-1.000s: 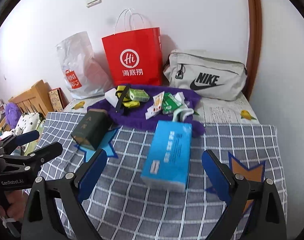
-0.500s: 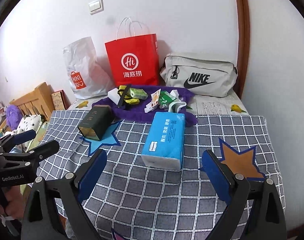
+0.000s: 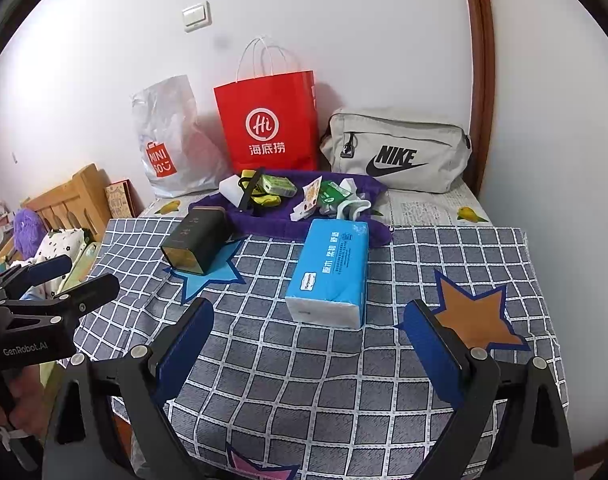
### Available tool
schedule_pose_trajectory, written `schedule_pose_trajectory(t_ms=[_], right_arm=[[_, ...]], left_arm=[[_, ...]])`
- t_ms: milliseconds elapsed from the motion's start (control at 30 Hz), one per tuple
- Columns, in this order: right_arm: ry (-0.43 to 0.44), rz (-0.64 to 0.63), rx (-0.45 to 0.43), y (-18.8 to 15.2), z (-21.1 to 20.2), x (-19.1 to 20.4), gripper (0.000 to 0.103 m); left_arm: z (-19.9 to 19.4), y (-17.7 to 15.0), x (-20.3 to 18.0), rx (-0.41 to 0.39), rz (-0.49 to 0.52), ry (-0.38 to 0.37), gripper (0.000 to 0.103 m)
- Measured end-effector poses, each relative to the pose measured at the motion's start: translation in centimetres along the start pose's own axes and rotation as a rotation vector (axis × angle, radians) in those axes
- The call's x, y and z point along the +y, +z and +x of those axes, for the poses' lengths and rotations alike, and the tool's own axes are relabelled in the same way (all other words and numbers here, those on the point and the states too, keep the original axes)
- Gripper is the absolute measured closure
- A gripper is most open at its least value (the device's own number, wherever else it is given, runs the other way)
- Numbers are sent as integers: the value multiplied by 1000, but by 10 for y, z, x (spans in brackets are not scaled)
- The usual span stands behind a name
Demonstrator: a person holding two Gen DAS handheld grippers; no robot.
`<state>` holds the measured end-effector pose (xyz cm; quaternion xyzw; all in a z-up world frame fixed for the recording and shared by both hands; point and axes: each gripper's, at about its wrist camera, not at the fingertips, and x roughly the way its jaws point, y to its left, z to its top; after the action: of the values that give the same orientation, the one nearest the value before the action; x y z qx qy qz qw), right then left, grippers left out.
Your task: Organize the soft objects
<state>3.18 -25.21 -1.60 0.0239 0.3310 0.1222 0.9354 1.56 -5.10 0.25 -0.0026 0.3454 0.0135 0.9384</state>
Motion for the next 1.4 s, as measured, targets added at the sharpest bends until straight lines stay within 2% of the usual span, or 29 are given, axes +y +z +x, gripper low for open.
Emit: schedule_pose_trajectory(t_ms=[1400], right_arm=[[4,-18,11,-7,3,7,8]], left_arm=[[-3,0,0,9,-7,2,2]])
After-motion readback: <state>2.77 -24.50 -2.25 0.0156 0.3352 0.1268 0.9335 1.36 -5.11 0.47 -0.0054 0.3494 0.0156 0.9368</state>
